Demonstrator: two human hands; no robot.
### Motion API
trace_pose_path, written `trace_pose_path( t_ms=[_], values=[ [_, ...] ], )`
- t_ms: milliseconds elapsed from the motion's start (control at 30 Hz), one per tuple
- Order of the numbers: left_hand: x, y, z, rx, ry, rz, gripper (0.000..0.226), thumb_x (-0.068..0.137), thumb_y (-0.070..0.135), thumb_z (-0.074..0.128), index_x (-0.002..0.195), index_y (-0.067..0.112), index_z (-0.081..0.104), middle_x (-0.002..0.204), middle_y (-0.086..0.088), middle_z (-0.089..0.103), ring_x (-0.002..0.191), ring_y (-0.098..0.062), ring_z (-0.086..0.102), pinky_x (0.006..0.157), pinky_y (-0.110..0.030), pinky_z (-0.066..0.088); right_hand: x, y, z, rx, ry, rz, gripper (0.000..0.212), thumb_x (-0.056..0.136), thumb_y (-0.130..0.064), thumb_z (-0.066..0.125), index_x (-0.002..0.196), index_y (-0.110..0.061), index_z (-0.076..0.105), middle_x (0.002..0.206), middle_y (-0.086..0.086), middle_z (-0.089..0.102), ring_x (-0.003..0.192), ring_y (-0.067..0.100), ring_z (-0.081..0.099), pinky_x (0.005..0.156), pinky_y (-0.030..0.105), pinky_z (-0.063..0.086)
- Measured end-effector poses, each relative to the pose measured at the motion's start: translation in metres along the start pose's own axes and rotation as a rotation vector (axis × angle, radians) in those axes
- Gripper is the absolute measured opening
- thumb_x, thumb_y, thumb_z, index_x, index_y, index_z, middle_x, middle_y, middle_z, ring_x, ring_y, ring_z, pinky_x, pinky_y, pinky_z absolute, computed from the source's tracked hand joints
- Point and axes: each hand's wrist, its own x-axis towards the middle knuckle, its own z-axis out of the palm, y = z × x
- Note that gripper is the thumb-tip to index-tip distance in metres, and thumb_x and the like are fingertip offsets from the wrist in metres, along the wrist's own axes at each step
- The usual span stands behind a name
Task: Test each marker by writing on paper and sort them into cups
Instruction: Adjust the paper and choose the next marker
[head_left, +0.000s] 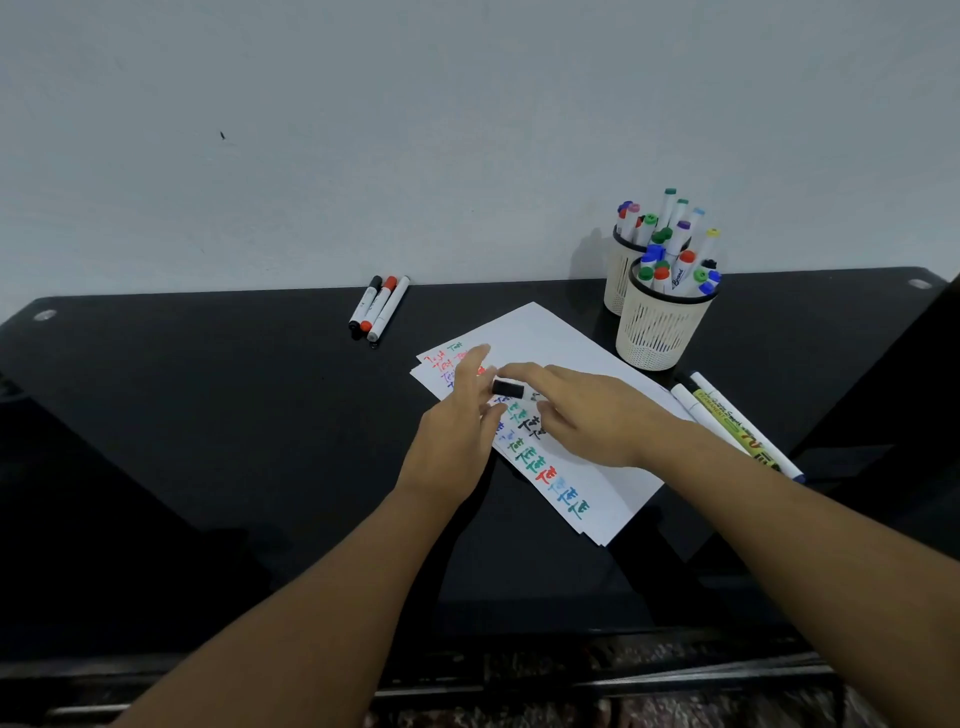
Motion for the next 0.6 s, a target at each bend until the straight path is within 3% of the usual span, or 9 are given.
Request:
trace_pose_path(
  t_ms=[100,200,333,400,500,600],
  values=[
    [0.003,-0.003,0.001,0.009,0.02,-0.029,0.071,0.101,0.023,0.062,0.154,0.04,0.019,0.148,0.007,0.053,0.134,-0.008,0.052,0.104,-0.033,0.05,0.0,0.002,0.003,0.053,0.05,0.033,0.058,0.108,-0.028,0.033,0.155,-0.056,0.016,0.111,-0.002,0.059,0.092,0.016,0.059,0.083,0.04,0.051],
    [0.007,-0.01,0.004,0.222,0.045,0.007,0.057,0.099,0.032,0.064,0.15,0.024,0.038,0.139,0.002,0.055,0.126,-0.014,0.048,0.101,-0.031,0.047,0.002,0.002,0.006,0.122,0.064,0.075,0.056,0.108,-0.028,0.033,0.154,-0.057,0.021,0.104,-0.002,0.061,0.093,0.014,0.058,0.085,0.039,0.05],
    [0.008,-0.015,0.006,0.34,0.092,0.002,0.042,0.097,0.038,0.066,0.129,0.012,0.063,0.121,-0.003,0.064,0.115,-0.02,0.051,0.096,-0.034,0.046,0.002,0.002,0.003,0.204,0.121,0.102,0.048,0.105,-0.022,0.043,0.146,-0.045,0.034,0.073,-0.003,0.058,0.066,0.015,0.056,0.065,0.035,0.047],
    [0.008,-0.015,0.006,0.343,0.097,0.008,0.038,0.096,0.037,0.067,0.122,0.009,0.068,0.115,-0.005,0.066,0.112,-0.022,0.052,0.094,-0.036,0.047,0.0,0.0,0.004,0.193,0.128,0.104,0.047,0.103,-0.022,0.047,0.142,-0.045,0.035,0.067,-0.001,0.055,0.061,0.017,0.055,0.06,0.034,0.044],
    [0.008,-0.015,0.006,0.35,0.102,0.005,0.037,0.096,0.037,0.067,0.12,0.008,0.07,0.113,-0.005,0.067,0.112,-0.023,0.053,0.095,-0.038,0.048,-0.001,0.0,0.008,0.237,0.177,0.139,0.048,0.102,-0.021,0.047,0.142,-0.044,0.037,0.069,0.0,0.057,0.063,0.018,0.055,0.062,0.035,0.045],
    [0.009,-0.014,0.007,0.342,0.107,0.0,0.037,0.096,0.037,0.067,0.119,0.008,0.07,0.113,-0.004,0.067,0.112,-0.022,0.053,0.096,-0.038,0.047,-0.001,0.001,0.007,0.351,0.228,0.167,0.053,0.106,-0.013,0.038,0.148,-0.046,0.038,0.093,-0.002,0.063,0.075,0.013,0.063,0.074,0.027,0.05]
  ],
)
